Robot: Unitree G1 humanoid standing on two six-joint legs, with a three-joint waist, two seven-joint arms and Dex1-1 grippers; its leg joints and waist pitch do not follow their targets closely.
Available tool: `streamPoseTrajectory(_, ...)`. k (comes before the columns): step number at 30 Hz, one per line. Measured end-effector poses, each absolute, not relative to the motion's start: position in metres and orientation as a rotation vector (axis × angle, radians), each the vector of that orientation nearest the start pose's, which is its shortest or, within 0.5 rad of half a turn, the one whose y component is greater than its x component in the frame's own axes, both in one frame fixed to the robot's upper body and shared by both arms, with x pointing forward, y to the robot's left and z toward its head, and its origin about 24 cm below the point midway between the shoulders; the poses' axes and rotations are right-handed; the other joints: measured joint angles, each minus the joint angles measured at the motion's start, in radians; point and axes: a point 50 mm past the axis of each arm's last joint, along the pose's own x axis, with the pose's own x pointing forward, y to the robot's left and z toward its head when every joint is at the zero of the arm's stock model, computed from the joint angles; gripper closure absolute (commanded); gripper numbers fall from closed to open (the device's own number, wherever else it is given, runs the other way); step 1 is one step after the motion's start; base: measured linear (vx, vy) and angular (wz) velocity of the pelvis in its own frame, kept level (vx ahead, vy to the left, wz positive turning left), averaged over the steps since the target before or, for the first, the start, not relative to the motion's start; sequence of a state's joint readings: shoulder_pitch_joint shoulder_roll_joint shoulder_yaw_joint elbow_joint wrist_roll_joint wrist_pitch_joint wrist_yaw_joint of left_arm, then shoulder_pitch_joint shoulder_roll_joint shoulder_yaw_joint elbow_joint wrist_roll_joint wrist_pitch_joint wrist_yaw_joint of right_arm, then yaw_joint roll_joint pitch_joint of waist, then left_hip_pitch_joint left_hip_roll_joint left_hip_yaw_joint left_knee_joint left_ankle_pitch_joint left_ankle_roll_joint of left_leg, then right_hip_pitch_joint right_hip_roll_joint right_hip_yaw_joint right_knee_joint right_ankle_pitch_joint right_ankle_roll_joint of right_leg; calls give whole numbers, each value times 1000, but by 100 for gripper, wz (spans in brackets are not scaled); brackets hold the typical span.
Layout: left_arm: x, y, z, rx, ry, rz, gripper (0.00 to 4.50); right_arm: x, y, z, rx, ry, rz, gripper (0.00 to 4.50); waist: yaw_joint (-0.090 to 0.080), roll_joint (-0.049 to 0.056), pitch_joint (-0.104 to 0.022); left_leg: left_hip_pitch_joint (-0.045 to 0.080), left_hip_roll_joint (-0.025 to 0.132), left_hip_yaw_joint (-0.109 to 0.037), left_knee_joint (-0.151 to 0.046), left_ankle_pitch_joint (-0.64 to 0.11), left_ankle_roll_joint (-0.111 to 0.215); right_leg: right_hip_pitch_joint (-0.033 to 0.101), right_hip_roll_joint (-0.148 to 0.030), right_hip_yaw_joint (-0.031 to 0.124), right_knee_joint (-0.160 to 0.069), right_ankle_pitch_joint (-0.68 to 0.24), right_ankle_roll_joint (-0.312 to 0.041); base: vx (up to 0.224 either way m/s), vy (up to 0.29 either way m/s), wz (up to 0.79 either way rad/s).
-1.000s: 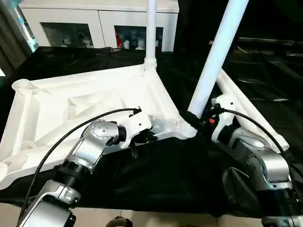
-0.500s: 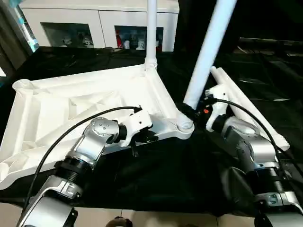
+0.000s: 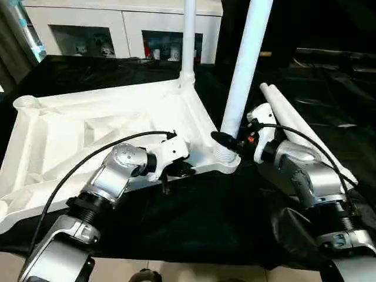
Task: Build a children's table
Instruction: Insert table leg to table base
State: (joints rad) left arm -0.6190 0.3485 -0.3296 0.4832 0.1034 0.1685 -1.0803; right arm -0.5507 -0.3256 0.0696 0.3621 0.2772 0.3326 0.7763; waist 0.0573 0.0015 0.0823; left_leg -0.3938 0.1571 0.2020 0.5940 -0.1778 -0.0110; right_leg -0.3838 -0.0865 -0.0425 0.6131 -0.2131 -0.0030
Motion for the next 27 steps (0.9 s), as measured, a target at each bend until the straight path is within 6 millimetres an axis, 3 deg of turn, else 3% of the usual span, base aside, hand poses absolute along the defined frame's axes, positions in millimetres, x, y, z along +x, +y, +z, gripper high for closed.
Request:
streamPoseTrajectory(8,323,123,71,593,407,-1277,450,328,-150,96,-19,203,884,261,-2,-1,0,0,0,0,-2,0,0,0,0,0,-2,0,0,0,0,0)
streamPoseTrajectory(18,314,134,74,646,423,-1316,450,314,-142,90,69,238,964,261,-6,0,0,0,0,1,-4,0,0,-1,0,0,-3,0,0,0,0,0)
streamPoseTrajectory(27,312,138,75,664,439,-1323,450,316,-136,88,65,238,977,261,-5,2,0,1,0,1,-4,0,0,0,0,0,-2,0,0,0,0,0)
